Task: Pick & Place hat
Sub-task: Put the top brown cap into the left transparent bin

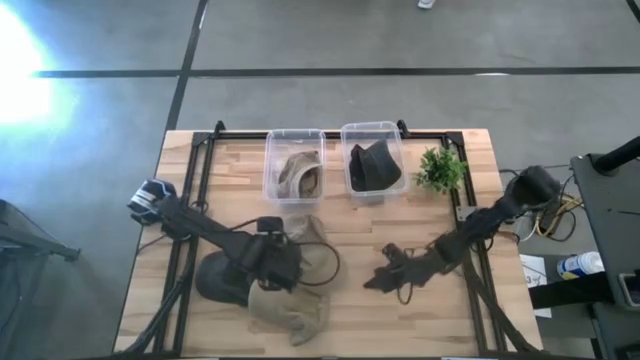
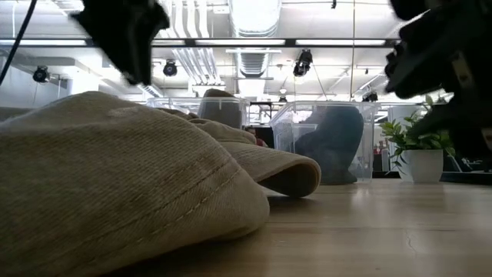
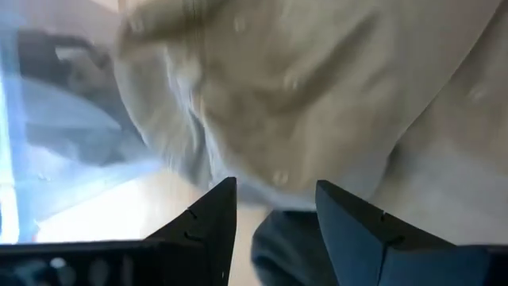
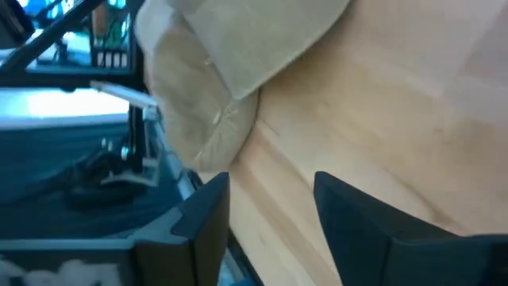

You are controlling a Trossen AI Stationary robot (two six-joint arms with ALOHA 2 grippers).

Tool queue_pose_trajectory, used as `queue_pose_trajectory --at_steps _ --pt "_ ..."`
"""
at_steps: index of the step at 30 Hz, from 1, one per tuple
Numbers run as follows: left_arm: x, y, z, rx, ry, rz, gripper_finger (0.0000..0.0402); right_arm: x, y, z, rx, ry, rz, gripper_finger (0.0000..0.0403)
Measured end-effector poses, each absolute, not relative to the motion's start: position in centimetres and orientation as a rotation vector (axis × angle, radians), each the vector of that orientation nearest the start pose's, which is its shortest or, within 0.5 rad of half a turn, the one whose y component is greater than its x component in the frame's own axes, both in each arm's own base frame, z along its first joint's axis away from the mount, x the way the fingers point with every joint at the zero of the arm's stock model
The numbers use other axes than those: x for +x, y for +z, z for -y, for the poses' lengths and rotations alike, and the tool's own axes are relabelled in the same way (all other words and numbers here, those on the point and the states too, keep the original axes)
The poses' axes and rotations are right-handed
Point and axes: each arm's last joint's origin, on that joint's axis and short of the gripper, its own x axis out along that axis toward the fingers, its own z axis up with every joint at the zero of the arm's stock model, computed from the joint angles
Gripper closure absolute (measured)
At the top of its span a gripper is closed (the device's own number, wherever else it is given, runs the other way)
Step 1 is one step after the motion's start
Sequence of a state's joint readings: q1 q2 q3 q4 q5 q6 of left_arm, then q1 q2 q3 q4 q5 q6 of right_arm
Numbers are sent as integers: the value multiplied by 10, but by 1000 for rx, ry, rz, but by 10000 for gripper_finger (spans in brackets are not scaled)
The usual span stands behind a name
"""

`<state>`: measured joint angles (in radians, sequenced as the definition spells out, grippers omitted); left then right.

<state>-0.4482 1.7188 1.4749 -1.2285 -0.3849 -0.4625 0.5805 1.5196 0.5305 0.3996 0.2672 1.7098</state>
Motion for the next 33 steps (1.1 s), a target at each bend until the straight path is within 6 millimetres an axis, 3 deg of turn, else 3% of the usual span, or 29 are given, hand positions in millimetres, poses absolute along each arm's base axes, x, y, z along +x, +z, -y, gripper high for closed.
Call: queue_pose_trajectory --at_steps 9,14,19,27,33 --pt "270 223 116 313 292 -1379 236 281 113 -171 1490 -422 -509 170" --pt "271 202 118 281 235 -1329 236 295 104 -174 1519 -501 -381 166" --pt "278 197 126 223 164 -1245 236 301 103 -169 1533 -552 -280 171" --pt "290 200 137 137 54 -1121 236 317 118 -146 1480 -555 -179 201" --pt "288 206 143 143 80 -1104 236 326 131 -135 1411 -517 -201 282"
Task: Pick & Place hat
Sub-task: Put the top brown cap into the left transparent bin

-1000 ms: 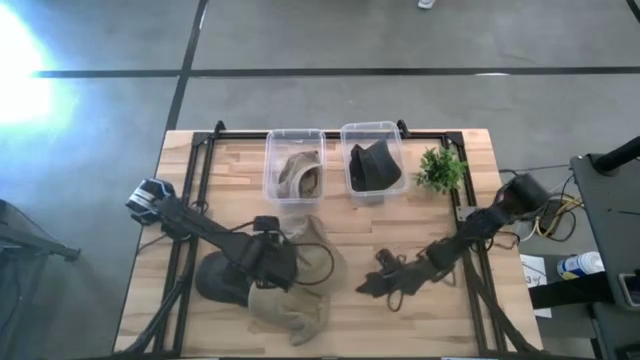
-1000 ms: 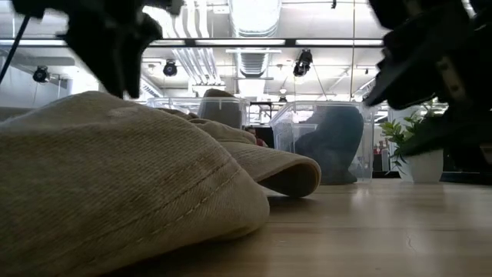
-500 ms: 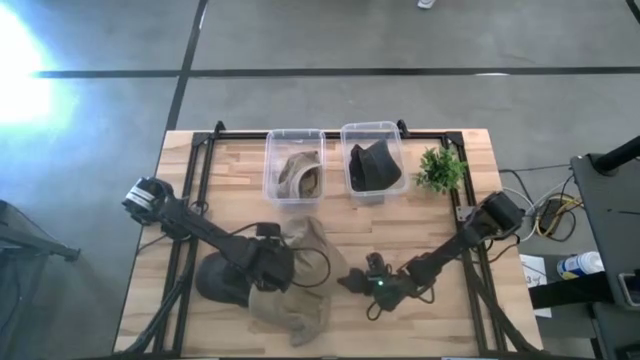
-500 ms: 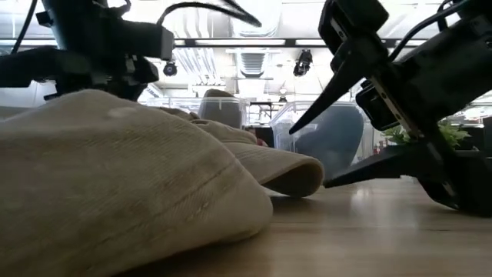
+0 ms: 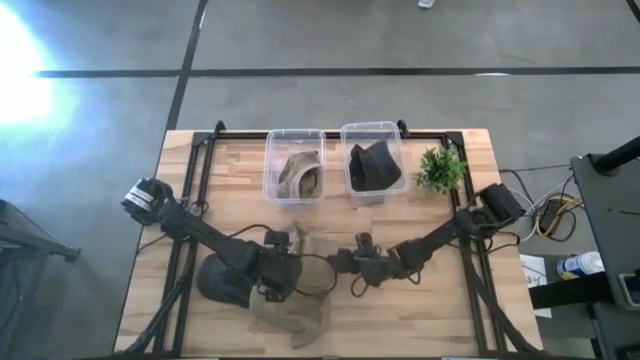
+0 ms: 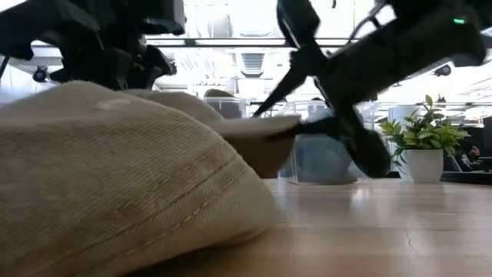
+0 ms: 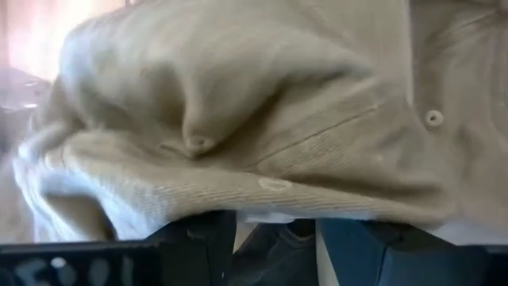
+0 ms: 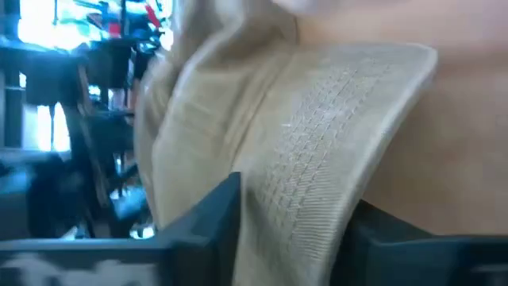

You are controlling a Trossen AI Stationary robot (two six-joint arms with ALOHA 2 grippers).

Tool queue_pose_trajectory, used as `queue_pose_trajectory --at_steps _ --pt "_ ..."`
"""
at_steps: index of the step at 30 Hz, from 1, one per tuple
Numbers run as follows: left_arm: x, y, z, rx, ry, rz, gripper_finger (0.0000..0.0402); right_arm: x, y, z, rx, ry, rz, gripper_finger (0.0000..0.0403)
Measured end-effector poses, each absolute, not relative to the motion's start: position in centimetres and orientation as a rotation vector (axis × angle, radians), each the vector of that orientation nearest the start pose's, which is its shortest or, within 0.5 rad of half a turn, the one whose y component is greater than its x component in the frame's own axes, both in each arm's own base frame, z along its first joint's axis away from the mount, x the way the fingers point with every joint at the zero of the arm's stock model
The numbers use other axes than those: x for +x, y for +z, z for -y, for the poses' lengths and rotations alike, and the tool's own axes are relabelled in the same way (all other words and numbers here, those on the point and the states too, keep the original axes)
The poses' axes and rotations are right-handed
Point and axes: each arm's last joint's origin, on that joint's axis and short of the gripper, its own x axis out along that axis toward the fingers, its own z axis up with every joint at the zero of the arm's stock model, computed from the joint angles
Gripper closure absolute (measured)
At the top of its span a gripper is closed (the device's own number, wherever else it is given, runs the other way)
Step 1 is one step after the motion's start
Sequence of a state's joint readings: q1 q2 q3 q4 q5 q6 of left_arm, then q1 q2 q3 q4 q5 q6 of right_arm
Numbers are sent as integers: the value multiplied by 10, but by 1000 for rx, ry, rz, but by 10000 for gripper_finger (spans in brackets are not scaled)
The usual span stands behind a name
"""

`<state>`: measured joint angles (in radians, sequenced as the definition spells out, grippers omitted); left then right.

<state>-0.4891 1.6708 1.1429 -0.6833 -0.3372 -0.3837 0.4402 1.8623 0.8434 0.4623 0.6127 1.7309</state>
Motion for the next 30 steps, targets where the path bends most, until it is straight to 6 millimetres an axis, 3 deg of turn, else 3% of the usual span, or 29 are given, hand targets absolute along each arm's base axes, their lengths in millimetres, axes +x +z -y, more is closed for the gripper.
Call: queue_pose_trajectory --at_steps 5,9,12,17,21,24,26,30 --pt "282 231 150 141 127 -1078 236 326 151 -133 1340 -454 -201 378" --pt "269 272 155 176 230 -992 236 320 178 -126 1271 -414 -202 387" --pt "255 309 156 134 287 -913 236 316 210 -123 1205 -335 -197 388" --pt "228 368 154 -22 328 -737 236 313 291 -107 1063 -222 -73 388" --pt "207 404 150 -124 318 -597 236 314 350 -83 900 -281 -10 389" --pt "193 422 144 -160 327 -511 236 318 378 -54 830 -434 -28 389" --pt "185 430 140 -167 343 -460 236 323 386 -30 794 -540 -68 389" --pt "174 438 131 -176 375 -402 236 344 380 19 803 -664 -187 389"
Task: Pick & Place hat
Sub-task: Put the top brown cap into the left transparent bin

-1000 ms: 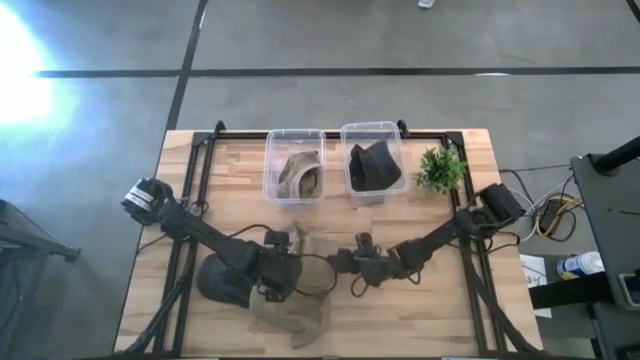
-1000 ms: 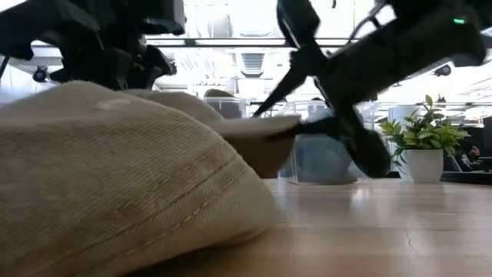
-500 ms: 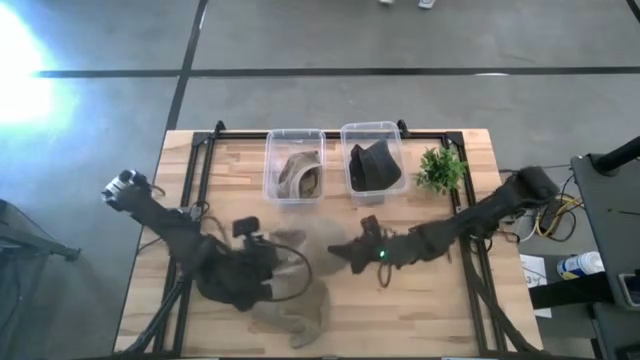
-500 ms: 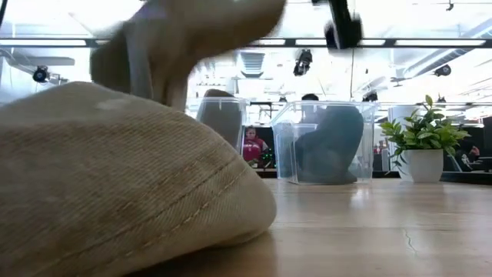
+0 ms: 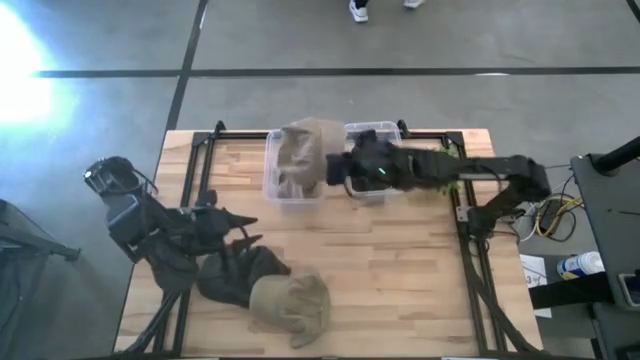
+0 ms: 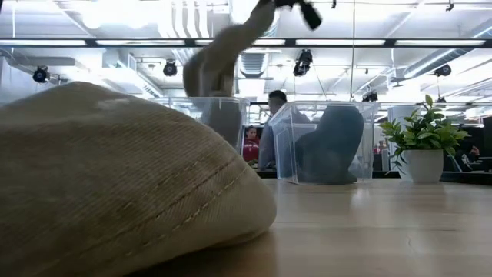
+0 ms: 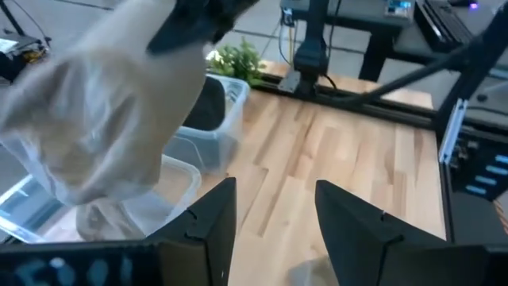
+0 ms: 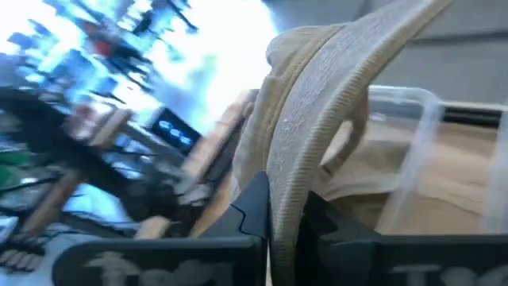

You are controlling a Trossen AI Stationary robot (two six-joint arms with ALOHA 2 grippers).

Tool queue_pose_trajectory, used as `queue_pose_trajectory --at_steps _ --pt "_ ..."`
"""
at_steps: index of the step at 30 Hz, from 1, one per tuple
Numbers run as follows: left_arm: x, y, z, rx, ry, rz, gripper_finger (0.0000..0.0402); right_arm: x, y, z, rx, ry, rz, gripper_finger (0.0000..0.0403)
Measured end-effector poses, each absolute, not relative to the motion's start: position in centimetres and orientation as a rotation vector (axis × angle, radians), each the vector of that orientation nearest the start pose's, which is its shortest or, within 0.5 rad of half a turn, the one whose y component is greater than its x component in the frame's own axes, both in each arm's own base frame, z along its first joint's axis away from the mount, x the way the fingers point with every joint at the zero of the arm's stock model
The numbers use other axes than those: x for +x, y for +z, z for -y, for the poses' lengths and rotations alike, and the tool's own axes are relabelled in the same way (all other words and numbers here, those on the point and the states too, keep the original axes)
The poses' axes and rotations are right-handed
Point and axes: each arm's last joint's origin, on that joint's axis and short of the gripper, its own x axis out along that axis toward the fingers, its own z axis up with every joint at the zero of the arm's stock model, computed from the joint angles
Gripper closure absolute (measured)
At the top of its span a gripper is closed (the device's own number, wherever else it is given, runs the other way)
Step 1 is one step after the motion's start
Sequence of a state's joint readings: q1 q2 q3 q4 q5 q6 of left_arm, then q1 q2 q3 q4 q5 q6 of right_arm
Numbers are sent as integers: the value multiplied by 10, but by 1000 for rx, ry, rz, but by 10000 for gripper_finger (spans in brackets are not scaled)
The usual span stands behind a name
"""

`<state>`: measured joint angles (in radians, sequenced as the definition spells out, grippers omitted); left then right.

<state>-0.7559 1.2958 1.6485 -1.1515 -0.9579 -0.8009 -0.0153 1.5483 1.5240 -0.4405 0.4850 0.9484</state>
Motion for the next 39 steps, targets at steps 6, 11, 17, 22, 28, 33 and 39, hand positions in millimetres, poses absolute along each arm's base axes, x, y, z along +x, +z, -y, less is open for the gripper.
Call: queue_pose_trajectory --at_steps 6,11,17,22,28,33,39 --pt "169 440 127 -179 392 -385 236 386 347 71 997 -656 -349 389" --pt "171 436 128 -165 407 -385 236 418 310 85 1047 -767 -493 389" --pt "174 424 130 -162 425 -404 236 459 289 94 1053 -770 -523 389" --pt "176 407 133 -156 434 -440 236 485 275 100 1036 -790 -566 364" --pt "178 377 139 -192 373 -598 236 495 262 102 983 -837 -693 310" --pt "177 343 144 -216 340 -764 236 497 282 89 825 -781 -672 270" --pt "173 302 149 -354 327 -955 236 473 335 68 607 -712 -643 236"
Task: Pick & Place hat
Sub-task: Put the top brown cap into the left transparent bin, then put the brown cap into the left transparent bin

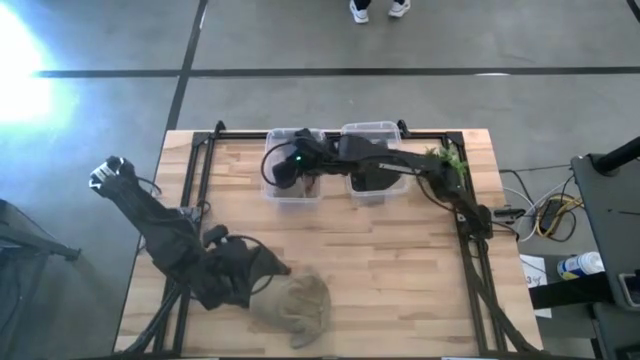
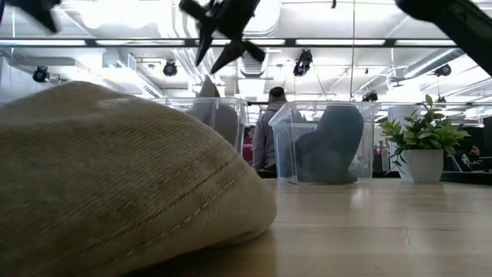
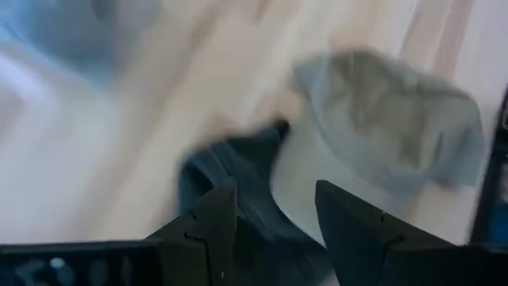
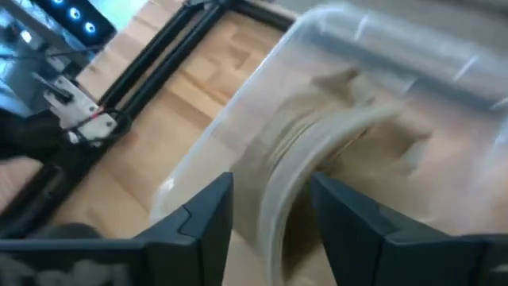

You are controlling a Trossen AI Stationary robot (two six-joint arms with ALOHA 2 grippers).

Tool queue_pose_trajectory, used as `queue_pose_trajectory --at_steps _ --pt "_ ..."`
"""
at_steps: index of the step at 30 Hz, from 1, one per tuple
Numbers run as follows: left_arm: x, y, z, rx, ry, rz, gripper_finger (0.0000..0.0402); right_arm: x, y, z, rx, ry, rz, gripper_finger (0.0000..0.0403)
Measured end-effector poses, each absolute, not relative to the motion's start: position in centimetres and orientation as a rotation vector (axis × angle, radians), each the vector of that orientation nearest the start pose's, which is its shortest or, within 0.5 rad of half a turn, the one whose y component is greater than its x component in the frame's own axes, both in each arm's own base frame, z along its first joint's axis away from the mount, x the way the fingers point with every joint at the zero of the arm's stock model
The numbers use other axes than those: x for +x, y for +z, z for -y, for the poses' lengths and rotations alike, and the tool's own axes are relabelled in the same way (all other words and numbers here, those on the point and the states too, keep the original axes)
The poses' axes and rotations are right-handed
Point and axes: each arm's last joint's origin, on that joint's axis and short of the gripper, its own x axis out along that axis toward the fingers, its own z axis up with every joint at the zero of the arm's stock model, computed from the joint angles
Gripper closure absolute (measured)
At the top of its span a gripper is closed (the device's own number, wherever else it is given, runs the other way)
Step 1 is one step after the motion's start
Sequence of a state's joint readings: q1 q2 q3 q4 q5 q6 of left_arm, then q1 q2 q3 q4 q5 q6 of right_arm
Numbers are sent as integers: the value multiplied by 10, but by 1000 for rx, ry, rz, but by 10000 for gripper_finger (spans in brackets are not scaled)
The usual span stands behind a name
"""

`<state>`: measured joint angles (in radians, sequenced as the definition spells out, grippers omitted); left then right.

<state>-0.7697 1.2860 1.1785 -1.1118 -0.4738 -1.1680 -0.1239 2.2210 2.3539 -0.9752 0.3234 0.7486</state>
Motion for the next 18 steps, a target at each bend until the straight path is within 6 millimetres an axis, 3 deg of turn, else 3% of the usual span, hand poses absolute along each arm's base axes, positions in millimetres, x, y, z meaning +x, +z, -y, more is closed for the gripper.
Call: queue_pose_trajectory --at_steps 4,10,14,18 --pt "172 275 159 -532 298 -1017 236 458 358 41 450 -653 -672 221" --pt "175 232 176 -897 226 -974 236 434 382 -8 412 -531 -731 211" --pt "170 210 178 -1045 235 -953 236 424 375 -52 448 -477 -836 211" --pt "161 193 175 -1107 325 -969 236 427 345 -92 541 -432 -935 211"
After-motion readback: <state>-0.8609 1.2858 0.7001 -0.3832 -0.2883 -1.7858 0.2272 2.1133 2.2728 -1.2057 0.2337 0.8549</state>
